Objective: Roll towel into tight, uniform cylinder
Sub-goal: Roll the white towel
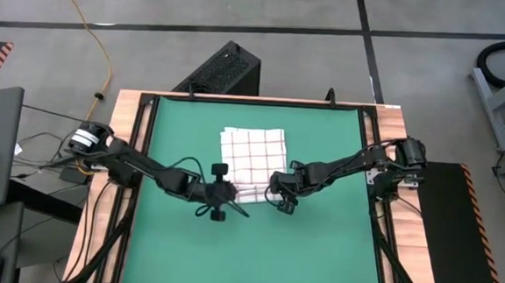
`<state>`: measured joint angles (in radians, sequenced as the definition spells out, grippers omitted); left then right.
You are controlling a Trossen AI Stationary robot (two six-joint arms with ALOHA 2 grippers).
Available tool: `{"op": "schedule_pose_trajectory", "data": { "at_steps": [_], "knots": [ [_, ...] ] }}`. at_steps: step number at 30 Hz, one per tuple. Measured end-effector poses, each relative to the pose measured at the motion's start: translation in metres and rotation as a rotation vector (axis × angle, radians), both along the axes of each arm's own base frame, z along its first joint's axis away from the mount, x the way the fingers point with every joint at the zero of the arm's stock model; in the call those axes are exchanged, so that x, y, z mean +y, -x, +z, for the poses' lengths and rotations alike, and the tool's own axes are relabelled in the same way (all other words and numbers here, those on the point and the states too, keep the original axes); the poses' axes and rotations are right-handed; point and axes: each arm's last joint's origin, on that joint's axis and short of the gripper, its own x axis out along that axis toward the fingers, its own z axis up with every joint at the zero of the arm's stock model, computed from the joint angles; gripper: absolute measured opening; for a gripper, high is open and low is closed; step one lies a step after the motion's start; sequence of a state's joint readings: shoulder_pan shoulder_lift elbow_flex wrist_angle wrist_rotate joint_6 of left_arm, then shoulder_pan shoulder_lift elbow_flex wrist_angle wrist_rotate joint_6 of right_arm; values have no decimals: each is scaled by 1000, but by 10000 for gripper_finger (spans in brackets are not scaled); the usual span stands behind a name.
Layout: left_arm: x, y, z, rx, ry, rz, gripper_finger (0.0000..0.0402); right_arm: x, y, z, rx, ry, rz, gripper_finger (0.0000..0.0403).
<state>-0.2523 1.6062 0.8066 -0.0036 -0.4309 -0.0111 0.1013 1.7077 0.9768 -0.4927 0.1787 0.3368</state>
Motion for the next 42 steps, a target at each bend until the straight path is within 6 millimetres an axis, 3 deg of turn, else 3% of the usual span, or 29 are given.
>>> {"op": "schedule_pose_trajectory", "data": {
  "at_steps": [16,18,21,26,29,35,42],
  "knots": [
    [19,8,-14,-14,79,92,0,0,0,0,0,2,6,2],
    [16,9,-2,-49,71,102,0,0,0,0,-3,4,7,2],
    [10,9,32,-167,40,114,0,6,-1,5,-3,57,44,2],
    [3,23,82,-319,-35,158,0,26,-5,30,46,123,174,2],
    [4,32,97,-372,-45,203,0,44,-8,46,37,139,262,2],
    [3,30,90,-339,50,182,0,80,-9,68,-23,143,384,2],
    [-8,10,54,-250,119,153,0,100,3,56,-6,118,381,4]
  ]
}}
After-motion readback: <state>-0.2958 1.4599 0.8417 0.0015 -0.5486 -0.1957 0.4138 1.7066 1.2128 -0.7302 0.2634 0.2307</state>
